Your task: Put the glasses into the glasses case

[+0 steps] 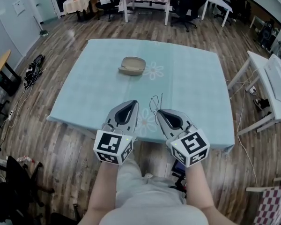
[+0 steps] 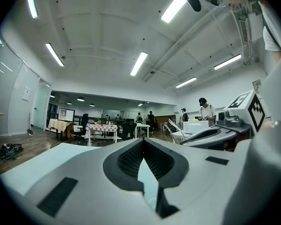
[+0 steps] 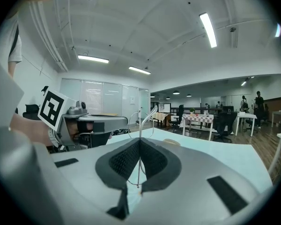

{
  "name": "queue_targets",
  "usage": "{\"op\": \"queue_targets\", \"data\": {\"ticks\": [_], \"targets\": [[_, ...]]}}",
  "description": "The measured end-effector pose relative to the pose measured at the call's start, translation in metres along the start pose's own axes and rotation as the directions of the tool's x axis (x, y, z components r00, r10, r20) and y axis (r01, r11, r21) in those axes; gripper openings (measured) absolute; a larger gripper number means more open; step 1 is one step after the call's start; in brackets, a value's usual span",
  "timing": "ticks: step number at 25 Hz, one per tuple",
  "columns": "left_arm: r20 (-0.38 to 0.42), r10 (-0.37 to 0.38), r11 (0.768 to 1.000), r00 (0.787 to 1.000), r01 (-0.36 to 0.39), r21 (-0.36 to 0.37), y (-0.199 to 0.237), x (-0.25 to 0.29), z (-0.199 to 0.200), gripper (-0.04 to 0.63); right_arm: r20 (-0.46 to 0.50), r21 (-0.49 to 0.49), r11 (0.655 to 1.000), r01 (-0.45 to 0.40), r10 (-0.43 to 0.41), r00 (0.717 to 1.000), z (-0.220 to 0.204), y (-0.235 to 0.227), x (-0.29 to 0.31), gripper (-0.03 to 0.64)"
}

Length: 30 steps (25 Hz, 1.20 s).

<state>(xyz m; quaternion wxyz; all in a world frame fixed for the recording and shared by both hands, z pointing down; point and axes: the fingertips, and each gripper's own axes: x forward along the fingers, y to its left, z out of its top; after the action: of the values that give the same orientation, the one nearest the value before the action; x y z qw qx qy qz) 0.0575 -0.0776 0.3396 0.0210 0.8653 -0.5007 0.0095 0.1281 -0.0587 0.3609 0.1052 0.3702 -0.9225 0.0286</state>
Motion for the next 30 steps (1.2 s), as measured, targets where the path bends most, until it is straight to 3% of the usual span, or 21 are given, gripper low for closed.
{"op": "queue_targets", "data": {"ticks": [12, 30], "targets": [[-0.013, -0.018, 1.000, 1.000, 0.018, 0.006, 0.077, 0.050, 0.000, 0.009, -0.028, -0.022, 1.000, 0.020, -0.021, 0.999, 0.010, -0.030, 0.079, 0.008], [-0.065, -0.042, 0.998, 0.997, 0.038, -0.051, 0.186, 0.121, -0.020, 0.009, -0.108, -0.051, 0.996, 0.067, -0.073, 0.992, 0.011, -0.084, 0.198, 0.009]]}}
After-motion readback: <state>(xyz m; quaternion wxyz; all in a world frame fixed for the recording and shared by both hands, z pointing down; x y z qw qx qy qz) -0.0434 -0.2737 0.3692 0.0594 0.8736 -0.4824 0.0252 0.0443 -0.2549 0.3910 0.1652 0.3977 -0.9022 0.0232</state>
